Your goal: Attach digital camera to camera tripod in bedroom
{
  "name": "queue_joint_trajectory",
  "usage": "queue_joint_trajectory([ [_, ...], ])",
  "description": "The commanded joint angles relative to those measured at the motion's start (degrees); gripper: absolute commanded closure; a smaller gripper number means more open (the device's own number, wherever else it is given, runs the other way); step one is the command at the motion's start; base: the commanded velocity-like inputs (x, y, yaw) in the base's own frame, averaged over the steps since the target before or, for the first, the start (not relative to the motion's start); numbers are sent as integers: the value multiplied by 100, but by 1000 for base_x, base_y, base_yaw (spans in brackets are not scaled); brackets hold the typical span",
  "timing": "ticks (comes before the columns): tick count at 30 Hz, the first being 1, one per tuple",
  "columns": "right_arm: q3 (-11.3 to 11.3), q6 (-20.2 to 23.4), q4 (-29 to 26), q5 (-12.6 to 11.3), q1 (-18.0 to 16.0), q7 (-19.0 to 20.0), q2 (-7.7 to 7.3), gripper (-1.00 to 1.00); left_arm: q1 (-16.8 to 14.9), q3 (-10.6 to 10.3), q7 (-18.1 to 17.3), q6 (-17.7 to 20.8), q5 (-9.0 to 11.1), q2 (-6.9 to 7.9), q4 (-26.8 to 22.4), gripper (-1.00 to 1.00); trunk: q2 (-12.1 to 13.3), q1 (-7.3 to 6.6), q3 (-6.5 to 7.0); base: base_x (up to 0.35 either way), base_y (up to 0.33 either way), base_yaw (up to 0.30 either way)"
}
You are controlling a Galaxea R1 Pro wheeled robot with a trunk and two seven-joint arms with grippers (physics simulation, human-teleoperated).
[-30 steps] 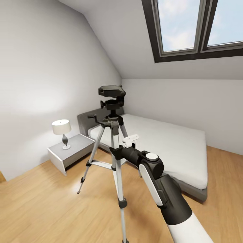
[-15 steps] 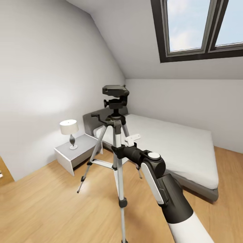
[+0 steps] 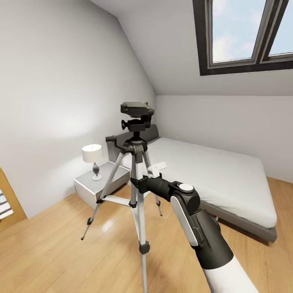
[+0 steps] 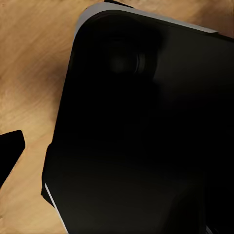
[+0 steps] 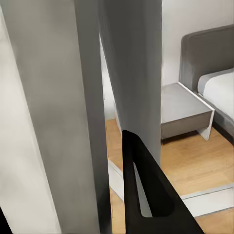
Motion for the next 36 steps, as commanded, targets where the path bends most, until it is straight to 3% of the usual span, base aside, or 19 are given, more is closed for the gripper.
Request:
queue_joint_trajectory([
  [1, -5, 28, -4, -5, -6, 18, 4, 100, 3, 4, 0, -6, 23, -1, -8, -100, -4, 0, -5, 0, 332, 0],
  [21, -6, 26, 27, 23, -6, 43, -16, 100, 3, 5, 0, -6, 22, 0, -8, -100, -4, 0, -5, 0, 332, 0],
  [36, -5, 26, 64, 36, -6, -3, -126, 100, 3, 5, 0, -6, 23, -7, -8, -100, -4, 0, -5, 0, 332, 0],
])
